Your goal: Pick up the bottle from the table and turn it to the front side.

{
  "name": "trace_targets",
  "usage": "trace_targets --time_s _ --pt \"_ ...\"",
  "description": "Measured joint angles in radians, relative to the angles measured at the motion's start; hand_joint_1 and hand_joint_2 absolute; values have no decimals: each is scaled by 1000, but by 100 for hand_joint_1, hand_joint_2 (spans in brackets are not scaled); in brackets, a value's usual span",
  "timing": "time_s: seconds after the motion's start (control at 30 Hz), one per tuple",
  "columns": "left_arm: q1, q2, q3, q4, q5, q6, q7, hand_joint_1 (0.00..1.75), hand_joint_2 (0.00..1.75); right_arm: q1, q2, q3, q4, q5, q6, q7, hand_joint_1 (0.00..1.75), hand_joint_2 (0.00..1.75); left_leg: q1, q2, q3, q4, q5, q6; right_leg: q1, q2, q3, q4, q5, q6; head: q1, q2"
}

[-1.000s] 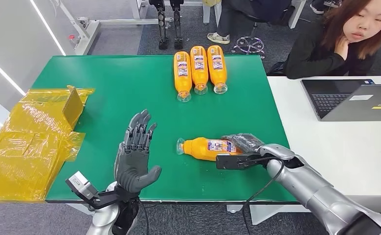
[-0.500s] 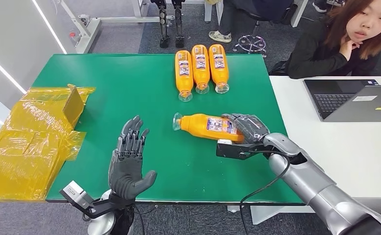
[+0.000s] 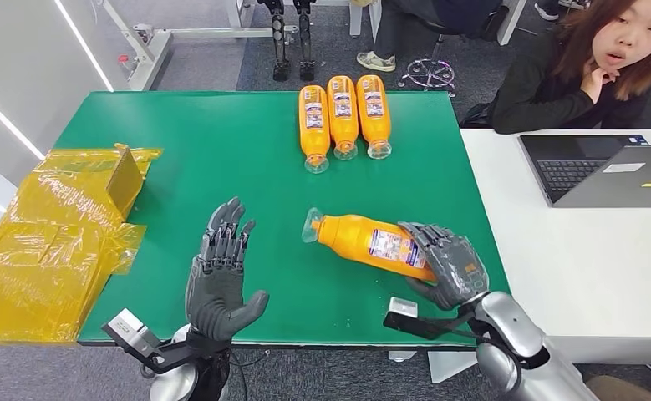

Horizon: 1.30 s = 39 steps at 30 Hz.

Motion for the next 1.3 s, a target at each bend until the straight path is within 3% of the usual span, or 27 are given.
trace_targets --time_s 0.17,0.37,0.53,0.87,1.2,1.23,1.27,1.3 --pt "-8 -12 0 1 1 -11 9 0 175 150 44 -17 -100 107 -187 -28 175 175 0 0 0 -1 0 0 0 0 0 0 -1 0 0 0" --pt "-25 -19 -1 10 8 -33 23 0 175 236 120 -11 -154 162 -266 -55 175 175 0 2 1 -1 0 0 0 1 0 0 -1 -1 0 0" --pt "-28 -26 -6 19 25 -66 36 0 175 239 194 4 -167 221 -248 -46 175 175 0 2 1 -1 0 0 0 1 0 0 -1 -1 0 0" --pt "-32 -43 -23 44 57 -150 48 0 175 217 351 13 -222 327 -125 -34 175 175 0 2 1 -2 0 0 0 1 -1 0 -1 -1 0 0" --pt "-40 -43 -47 48 86 -178 53 0 175 199 449 52 -255 264 -66 -86 175 175 0 2 1 -2 0 0 0 1 -1 0 -1 -1 0 0" --pt "-42 -42 -48 48 90 -177 53 11 175 198 455 57 -255 252 -63 -91 175 175 0 2 1 -2 0 0 0 1 -1 0 -1 -1 0 0" --pt "-46 -42 -49 48 96 -175 55 34 175 197 461 62 -253 238 -61 -96 175 175 0 2 1 -2 0 0 0 1 -1 0 -1 -1 0 0" --pt "-50 -42 -49 47 103 -172 58 68 175 196 466 68 -251 222 -58 -99 175 175 0 2 1 -2 0 0 0 1 -1 0 -1 -1 0 0"
